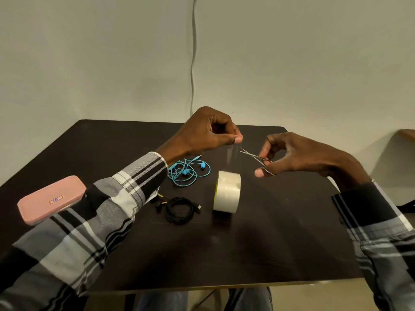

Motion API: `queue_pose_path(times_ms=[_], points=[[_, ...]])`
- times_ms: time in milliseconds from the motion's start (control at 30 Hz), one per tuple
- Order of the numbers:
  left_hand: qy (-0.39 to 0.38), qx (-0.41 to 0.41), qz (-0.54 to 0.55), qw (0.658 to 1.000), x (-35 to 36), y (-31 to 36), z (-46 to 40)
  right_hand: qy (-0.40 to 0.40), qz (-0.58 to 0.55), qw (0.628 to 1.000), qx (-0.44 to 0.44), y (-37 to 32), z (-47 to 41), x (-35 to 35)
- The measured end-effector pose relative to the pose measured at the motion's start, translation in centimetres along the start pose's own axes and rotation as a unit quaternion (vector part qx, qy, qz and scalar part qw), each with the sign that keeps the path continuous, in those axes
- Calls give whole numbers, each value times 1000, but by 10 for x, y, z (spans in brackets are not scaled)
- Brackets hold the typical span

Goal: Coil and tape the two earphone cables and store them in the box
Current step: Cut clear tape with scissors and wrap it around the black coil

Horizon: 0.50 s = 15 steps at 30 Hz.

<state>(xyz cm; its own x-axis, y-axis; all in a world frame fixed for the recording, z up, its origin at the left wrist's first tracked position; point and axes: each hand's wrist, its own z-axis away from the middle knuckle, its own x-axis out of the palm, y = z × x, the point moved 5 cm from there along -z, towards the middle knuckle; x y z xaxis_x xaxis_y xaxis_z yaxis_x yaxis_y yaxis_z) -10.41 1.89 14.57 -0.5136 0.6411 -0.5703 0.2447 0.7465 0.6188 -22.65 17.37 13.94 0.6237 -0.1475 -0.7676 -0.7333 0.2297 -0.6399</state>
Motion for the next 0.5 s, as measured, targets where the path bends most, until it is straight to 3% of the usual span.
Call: queue_pose_path(times_ms=[500], points=[[-17,4,18,1000,-3,2,2,-32,25,999,-27,-23,-12,-12]])
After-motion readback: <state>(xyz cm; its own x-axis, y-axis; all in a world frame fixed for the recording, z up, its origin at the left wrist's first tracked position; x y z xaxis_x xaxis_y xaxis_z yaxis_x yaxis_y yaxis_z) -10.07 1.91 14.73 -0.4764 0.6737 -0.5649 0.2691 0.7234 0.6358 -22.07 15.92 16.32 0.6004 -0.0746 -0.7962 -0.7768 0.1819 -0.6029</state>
